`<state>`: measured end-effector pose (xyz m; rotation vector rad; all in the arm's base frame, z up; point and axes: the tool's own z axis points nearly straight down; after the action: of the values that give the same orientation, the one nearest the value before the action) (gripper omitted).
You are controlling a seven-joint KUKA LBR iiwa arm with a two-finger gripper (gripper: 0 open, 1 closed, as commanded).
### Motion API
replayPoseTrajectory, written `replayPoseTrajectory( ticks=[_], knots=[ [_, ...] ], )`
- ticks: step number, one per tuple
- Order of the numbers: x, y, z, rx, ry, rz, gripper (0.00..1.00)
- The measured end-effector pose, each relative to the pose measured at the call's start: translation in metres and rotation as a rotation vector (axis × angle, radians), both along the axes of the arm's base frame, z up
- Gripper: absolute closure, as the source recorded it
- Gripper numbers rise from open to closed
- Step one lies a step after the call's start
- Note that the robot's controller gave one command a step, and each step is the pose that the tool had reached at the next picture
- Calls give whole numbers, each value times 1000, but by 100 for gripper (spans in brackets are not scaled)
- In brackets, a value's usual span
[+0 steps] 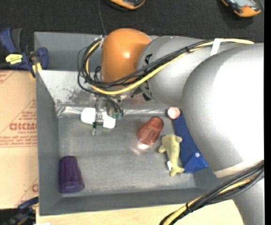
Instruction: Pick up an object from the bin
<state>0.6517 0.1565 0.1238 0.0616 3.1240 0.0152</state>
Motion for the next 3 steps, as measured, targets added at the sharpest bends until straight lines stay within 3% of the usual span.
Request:
replayPoseTrajectory(
  ticks=[1, 2, 3],
  knots=[
    [1, -3, 5, -2, -5, 45, 0],
    [-11, 59, 9, -6, -9, 370, 0],
    [-10, 25, -5, -4, -9, 216, 0]
  ],
)
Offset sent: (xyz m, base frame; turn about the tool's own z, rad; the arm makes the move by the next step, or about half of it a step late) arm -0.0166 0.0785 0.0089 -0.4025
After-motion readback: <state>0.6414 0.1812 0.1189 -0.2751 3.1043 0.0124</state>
